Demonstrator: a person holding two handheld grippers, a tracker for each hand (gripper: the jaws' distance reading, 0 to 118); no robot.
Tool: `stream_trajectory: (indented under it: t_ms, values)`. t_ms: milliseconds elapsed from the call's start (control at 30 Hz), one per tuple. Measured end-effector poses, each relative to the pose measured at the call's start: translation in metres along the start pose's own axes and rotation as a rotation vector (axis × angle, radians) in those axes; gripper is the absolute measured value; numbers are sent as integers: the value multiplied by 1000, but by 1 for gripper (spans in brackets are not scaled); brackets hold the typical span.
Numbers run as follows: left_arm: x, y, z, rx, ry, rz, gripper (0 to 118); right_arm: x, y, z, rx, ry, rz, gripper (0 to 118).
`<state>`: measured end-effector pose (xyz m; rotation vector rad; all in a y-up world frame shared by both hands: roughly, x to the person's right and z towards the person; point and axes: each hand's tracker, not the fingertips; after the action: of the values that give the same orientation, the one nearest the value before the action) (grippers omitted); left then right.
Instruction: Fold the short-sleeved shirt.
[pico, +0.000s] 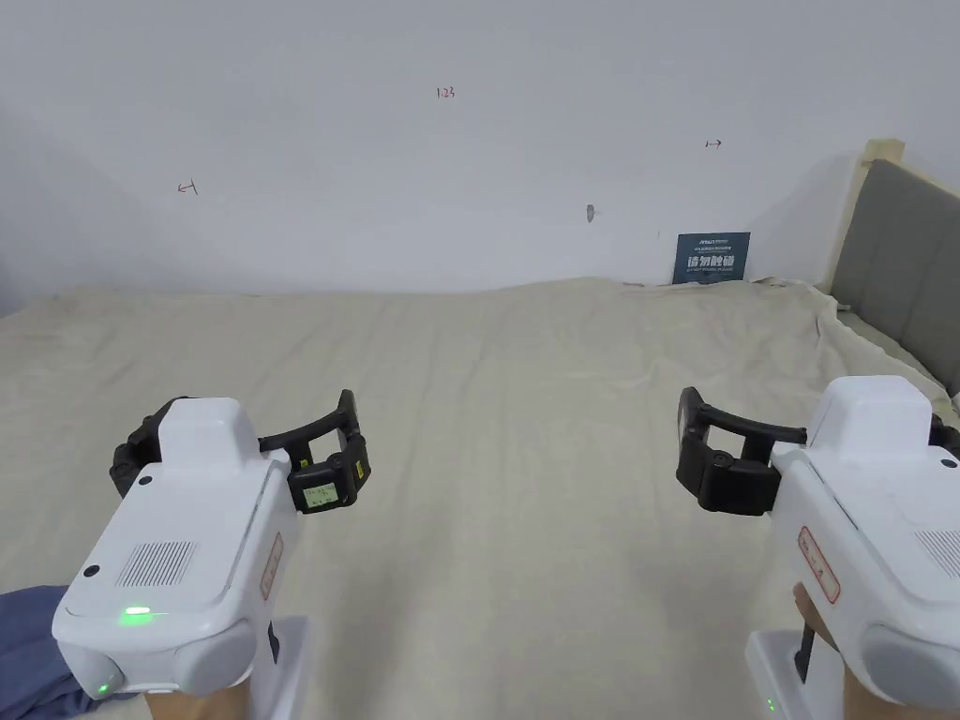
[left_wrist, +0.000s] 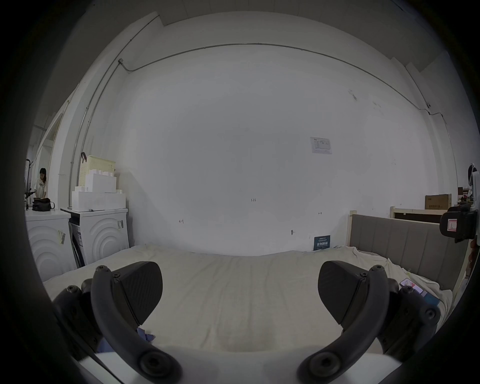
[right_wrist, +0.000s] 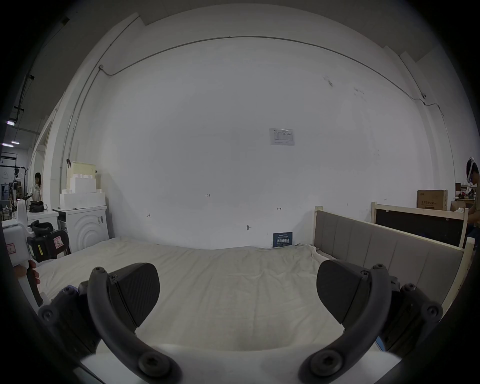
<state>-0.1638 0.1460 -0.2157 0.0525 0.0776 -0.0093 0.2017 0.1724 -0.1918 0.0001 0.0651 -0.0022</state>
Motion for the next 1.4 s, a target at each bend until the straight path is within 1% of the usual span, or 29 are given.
stream_trajectory:
  t_ms: [467,1400]
  values:
    - [1,0,1,18,-1,-16,118,-5,3,0,6,9,-1,118]
    - [-1,1,3,24,-2,0,118,-4,6,1,16,6,2,118]
